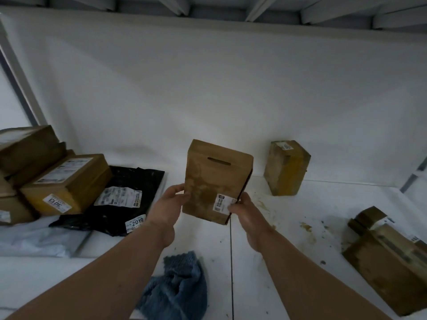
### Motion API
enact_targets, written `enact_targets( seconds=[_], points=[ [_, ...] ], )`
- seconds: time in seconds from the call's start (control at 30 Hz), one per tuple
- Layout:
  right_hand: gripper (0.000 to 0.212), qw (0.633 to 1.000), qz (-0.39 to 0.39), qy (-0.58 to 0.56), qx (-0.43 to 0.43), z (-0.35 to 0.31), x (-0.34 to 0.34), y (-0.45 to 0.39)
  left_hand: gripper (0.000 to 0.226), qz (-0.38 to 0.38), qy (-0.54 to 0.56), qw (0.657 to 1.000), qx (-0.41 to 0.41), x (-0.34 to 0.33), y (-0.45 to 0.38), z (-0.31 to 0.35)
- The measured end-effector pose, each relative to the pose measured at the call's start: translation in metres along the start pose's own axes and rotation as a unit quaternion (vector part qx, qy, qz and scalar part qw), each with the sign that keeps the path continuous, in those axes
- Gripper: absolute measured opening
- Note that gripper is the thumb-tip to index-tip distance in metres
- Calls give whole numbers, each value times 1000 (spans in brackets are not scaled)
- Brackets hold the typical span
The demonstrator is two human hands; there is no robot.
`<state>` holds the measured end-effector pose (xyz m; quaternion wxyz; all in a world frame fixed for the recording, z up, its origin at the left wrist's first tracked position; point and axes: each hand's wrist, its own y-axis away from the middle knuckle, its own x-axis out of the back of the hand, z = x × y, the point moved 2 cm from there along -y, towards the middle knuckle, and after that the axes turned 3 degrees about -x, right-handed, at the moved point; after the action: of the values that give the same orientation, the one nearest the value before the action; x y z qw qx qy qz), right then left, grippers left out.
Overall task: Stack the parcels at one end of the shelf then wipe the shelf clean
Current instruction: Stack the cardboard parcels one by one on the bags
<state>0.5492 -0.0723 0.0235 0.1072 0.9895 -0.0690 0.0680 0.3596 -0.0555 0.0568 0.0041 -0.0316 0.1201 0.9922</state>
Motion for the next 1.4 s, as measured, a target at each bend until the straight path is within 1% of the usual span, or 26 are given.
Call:
enact_targets(
  seconds=[0.2, 0.3, 0.4, 0.47, 0.53, 0.63, 0.7, 0.77, 0.83, 0.93, 1.0, 1.1, 1.23, 1.33, 1.4],
  points=[
    [31, 996, -61, -47, -48, 2, -8, -1, 12, 0, -28, 999, -31, 2, 5, 3],
    [28, 993, -64, -66, -70, 1, -16, -1, 15, 1, -50, 998, -35, 12, 4, 4],
    [27, 990, -72, -90, -85, -1, -29, -1, 20, -11, -55, 998, -21, 25, -2, 4],
    [28, 985, -73, -126, -95, -5, -38, -2, 24, -16, -55, 998, -13, 33, -6, 4],
    [32, 983, -75, -127, -108, -9, -50, -4, 28, -10, -55, 998, -11, 45, -8, 6],
    [41, 984, -93, -71, -134, -18, -77, -6, 30, 15, -50, 999, -8, 73, -11, 10],
    [39, 982, -114, -50, -144, -24, -102, -7, 27, 35, -39, 999, -7, 97, -13, 17],
    [34, 977, -142, -60, -144, -32, -126, -7, 27, 63, -37, 997, -12, 120, -17, 25],
    [34, 974, -168, -83, -130, -42, -154, -8, 25, 103, -34, 994, -24, 146, -22, 31],
    [31, 971, -183, -112, -106, -57, -193, -12, 14, 163, -36, 985, -48, 185, -25, 42],
    [28, 970, -184, -129, -92, -68, -218, -15, 9, 187, -7, 981, -54, 210, -25, 47],
    [27, 969, -185, -141, -77, -82, -254, -19, 23, 199, 56, 976, -63, 242, -23, 53],
    [24, 968, -182, -152, -82, -93, -292, -21, 35, 239, 99, 963, -71, 277, -23, 56],
    [24, 972, -164, -147, -82, -101, -315, -26, 28, 271, 148, 950, -39, 296, -23, 53],
    [27, 976, -149, -136, -77, -104, -328, -29, 25, 270, 157, 950, -29, 304, -22, 52]
  ],
)
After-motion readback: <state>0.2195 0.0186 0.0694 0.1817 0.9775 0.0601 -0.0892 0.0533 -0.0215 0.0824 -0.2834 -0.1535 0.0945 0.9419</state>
